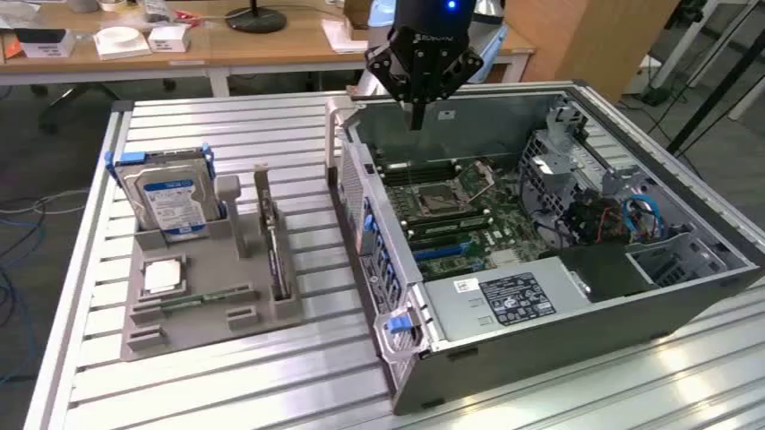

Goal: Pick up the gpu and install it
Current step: 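Reach for the gpu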

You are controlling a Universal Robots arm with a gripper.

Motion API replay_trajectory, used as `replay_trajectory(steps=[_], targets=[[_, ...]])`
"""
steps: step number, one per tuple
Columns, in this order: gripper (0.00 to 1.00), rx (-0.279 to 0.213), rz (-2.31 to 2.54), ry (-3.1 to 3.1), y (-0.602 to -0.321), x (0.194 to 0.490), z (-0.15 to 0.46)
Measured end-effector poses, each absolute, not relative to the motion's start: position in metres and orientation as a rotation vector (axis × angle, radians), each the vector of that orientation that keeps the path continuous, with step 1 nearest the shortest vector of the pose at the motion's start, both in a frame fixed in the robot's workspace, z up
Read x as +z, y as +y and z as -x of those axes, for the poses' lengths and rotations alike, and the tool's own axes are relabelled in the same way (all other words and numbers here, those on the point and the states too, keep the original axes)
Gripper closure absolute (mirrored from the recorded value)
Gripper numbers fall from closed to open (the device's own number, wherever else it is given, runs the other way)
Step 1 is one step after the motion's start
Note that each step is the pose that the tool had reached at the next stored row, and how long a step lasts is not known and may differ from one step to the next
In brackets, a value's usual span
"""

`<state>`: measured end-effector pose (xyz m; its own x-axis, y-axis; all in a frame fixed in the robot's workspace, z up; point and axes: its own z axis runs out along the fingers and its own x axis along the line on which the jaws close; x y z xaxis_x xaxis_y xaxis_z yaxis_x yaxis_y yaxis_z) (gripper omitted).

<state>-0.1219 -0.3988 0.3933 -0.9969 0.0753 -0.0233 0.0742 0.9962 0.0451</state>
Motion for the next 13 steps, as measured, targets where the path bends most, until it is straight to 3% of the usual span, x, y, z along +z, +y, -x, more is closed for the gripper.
replay_trajectory(steps=[13], targets=[[0.89, 0.069, -0.117, 3.114, -0.3988, 0.3932, 0.1223]])
